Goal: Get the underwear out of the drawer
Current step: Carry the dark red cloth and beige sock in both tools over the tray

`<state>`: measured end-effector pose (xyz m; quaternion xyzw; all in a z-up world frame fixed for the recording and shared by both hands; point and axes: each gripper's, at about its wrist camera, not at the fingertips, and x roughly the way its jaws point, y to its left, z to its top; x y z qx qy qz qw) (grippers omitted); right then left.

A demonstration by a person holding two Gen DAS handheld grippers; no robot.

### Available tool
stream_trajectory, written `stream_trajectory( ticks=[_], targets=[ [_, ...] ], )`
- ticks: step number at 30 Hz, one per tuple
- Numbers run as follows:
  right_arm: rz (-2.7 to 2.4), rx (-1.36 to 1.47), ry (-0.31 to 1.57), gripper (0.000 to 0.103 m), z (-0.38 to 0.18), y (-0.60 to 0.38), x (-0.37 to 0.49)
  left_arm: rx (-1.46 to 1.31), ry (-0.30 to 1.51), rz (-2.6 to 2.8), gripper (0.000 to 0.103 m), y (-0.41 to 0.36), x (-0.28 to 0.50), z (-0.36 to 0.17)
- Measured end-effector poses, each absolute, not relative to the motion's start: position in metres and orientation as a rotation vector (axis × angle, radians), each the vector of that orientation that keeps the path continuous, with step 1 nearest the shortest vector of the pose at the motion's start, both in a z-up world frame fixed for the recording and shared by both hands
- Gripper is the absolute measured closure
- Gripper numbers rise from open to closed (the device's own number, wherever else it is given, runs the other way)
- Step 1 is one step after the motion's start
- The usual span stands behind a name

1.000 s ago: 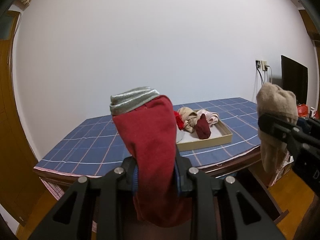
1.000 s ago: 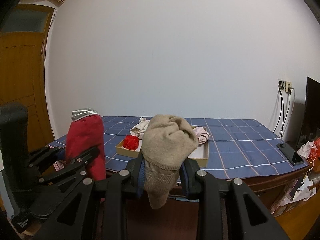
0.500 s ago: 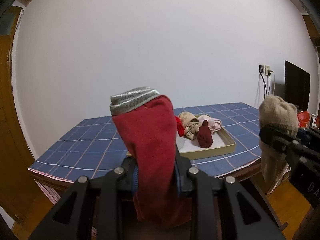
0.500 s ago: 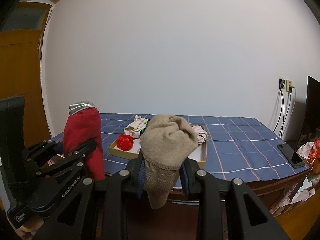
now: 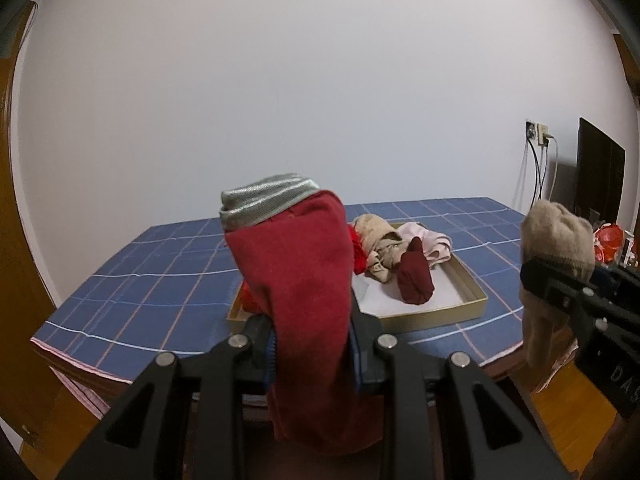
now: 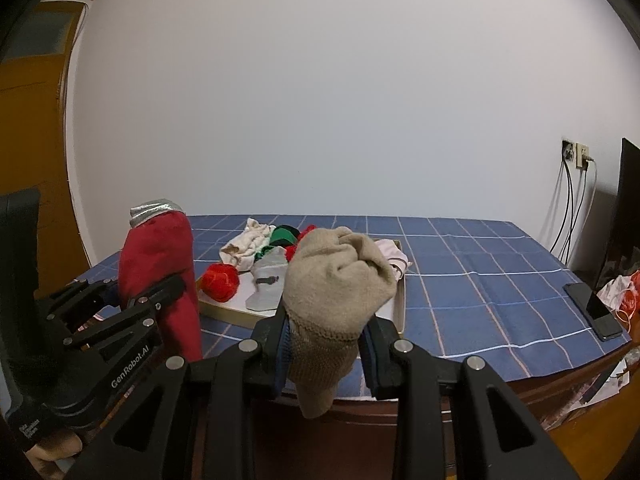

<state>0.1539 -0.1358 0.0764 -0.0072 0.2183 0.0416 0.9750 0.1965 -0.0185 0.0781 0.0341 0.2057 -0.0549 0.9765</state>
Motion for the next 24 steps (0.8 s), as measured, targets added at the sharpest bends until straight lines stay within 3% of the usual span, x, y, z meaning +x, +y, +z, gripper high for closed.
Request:
stream_trajectory(
  ticks=[24],
  targets=[
    [0.074,0.029,0.478,0.071,0.083,-0.153,0.208,0.084,0.462,-0.090,0.078,-0.030,0.263,0.078]
  ],
)
